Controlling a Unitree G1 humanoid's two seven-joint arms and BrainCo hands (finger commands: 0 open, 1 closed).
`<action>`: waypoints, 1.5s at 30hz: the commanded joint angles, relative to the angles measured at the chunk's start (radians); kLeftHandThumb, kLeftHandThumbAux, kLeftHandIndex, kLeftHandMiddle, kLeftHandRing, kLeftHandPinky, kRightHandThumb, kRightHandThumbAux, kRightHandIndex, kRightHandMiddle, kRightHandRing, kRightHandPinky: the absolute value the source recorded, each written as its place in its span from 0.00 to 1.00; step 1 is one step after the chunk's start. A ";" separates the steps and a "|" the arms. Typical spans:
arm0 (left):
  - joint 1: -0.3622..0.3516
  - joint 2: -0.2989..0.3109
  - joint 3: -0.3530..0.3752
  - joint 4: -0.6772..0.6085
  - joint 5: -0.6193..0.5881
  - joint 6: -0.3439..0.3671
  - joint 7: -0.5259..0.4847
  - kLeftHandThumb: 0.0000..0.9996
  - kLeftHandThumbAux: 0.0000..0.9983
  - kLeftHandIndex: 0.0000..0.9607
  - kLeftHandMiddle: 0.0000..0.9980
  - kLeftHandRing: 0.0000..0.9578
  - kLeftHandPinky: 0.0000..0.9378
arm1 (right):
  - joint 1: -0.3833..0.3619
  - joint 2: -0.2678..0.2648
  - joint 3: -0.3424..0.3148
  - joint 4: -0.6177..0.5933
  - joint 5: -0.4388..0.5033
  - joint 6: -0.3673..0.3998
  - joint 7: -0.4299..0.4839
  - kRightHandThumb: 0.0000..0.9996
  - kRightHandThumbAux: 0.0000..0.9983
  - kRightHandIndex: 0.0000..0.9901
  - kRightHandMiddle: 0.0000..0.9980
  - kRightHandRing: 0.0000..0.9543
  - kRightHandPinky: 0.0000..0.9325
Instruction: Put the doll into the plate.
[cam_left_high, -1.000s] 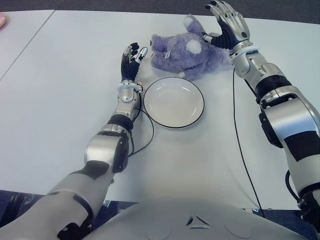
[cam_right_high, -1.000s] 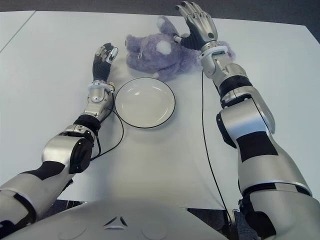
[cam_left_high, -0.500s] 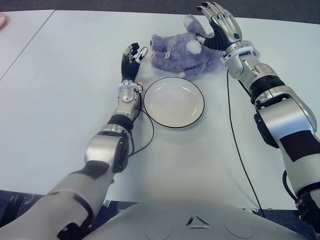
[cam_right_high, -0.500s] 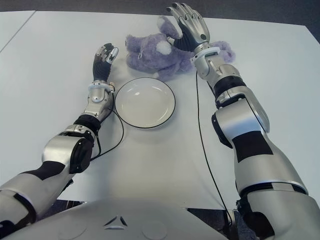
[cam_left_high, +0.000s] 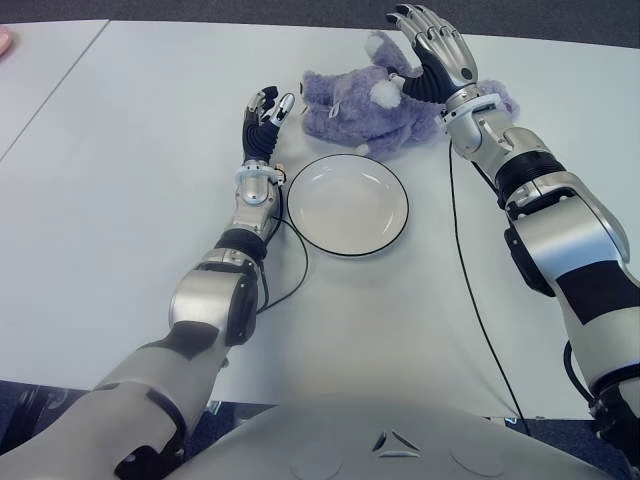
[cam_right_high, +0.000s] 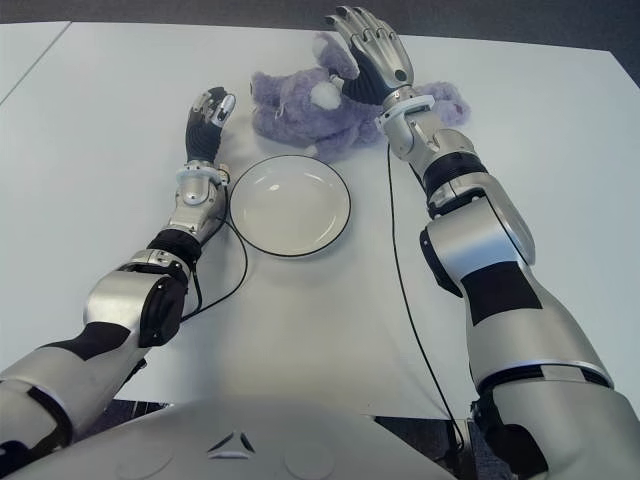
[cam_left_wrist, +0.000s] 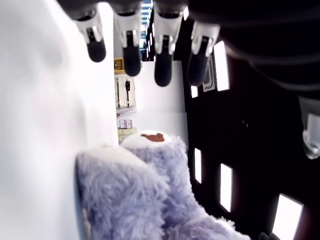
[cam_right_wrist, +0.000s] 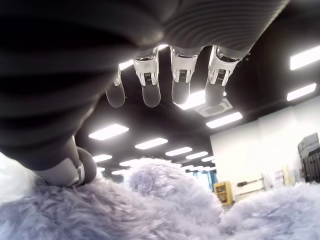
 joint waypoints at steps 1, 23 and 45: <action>0.259 -0.077 -0.024 0.173 0.044 0.108 0.027 0.00 0.42 0.23 0.19 0.13 0.00 | 0.009 0.025 0.045 0.000 -0.052 -0.022 -0.015 0.55 0.60 0.00 0.00 0.07 0.08; 0.260 -0.072 -0.022 0.172 0.042 0.106 0.022 0.00 0.41 0.22 0.19 0.13 0.00 | -0.087 0.002 0.097 -0.077 -0.113 -0.128 -0.128 0.50 0.65 0.00 0.00 0.00 0.26; 0.251 -0.062 -0.051 0.174 0.075 0.134 0.045 0.00 0.46 0.21 0.21 0.15 0.02 | -0.061 -0.132 0.096 -0.208 -0.138 -0.221 -0.081 0.34 0.62 0.00 0.00 0.00 0.08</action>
